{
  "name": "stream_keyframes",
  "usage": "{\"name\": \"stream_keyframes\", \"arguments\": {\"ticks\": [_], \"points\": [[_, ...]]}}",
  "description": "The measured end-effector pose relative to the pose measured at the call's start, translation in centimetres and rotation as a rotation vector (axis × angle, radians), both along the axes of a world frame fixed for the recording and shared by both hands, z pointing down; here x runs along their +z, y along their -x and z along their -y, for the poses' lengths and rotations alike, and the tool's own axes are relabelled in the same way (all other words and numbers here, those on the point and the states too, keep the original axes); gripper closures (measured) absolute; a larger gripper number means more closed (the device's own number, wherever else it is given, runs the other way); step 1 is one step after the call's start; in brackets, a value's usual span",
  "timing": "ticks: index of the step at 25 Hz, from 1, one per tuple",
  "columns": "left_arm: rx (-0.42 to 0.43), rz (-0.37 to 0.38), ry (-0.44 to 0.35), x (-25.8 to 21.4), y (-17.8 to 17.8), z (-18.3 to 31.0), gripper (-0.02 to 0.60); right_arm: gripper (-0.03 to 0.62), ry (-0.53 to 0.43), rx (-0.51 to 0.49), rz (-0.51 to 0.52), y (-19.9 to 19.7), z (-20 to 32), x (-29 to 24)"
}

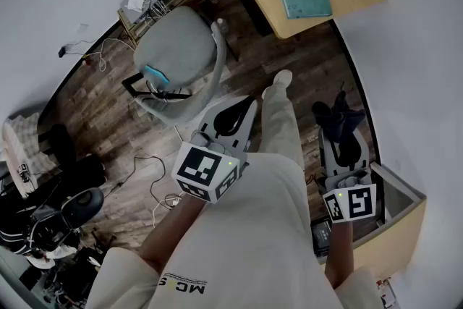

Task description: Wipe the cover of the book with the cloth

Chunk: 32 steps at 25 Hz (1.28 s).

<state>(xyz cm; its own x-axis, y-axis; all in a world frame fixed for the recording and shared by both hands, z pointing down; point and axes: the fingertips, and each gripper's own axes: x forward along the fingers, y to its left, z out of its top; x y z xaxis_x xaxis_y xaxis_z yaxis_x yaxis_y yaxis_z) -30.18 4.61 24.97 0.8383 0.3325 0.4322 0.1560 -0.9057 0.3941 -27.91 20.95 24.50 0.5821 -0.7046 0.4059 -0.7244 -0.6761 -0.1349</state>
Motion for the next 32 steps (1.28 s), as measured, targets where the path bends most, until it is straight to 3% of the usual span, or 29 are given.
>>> {"name": "stream_keyframes", "arguments": {"ticks": [5, 10, 22, 32], "points": [[0.015, 0.016, 0.009, -1.6, 8.6, -1.2, 0.571, 0.419, -0.017, 0.038, 0.026, 8.1, -0.7, -2.1], [0.029, -0.012, -0.004, -3.1, 12.3, -2.9, 0.571, 0.419, -0.04, 0.009, -0.028, 11.5, -1.3, -4.5], [0.106, -0.033, -0.053, -4.8, 13.2, -11.6, 0.571, 0.418, -0.098, 0.107, 0.025, 14.0, -10.9, -3.5], [0.081, -0.044, -0.087, -4.7, 9.6, -18.0, 0.571, 0.416, -0.114, 0.079, -0.024, 9.6, -17.3, -4.3]]}}
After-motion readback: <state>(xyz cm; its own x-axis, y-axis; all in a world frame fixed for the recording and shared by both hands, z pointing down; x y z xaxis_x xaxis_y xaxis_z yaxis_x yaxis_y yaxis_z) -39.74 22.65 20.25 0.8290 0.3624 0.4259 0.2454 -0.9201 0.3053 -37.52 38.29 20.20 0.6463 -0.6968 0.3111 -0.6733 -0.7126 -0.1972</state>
